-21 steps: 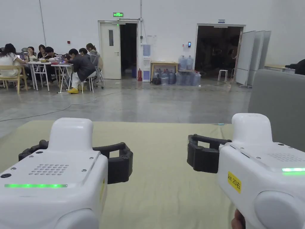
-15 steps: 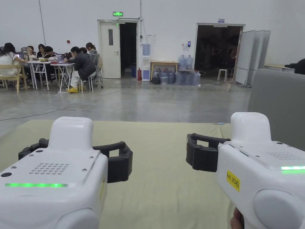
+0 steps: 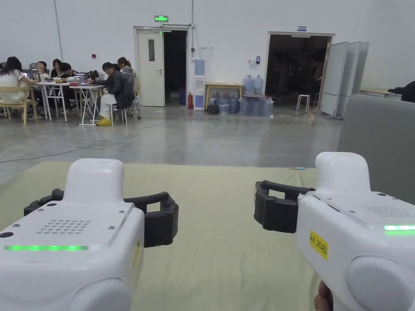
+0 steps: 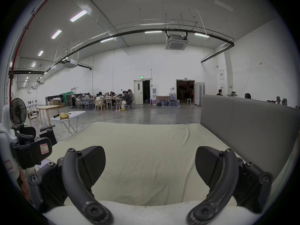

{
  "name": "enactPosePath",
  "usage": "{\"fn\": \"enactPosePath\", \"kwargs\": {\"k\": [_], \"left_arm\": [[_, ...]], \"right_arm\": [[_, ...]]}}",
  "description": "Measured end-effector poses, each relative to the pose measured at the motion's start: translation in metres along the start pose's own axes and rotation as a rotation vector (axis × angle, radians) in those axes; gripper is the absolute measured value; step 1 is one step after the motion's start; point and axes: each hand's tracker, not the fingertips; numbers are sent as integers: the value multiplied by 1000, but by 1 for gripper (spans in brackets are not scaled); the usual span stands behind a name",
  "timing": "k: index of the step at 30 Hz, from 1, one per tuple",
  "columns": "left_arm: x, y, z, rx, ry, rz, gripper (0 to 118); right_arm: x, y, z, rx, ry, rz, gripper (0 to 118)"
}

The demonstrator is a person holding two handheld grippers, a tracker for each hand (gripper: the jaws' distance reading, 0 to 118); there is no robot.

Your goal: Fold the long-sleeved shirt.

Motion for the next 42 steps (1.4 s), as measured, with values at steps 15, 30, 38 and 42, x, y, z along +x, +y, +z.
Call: {"fn": "enactPosePath", "kwargs": {"k": [15,30,38,42], "left_arm": [[7,-8,-8,-41,-43,33,0],[-182,-18,64,-72,433,161,0],[-216,-54,32,-143,435,132,17],[-233,-88,-14,-284,262,263,77]], "right_arm": [[-3,-18,-1,-42,-23,23,0],[-194,-17,-38,-118,572,16,0],[-238,-53,-64,-259,735,67,0],[-225,-62,-86,-298,717,75,0]]}}
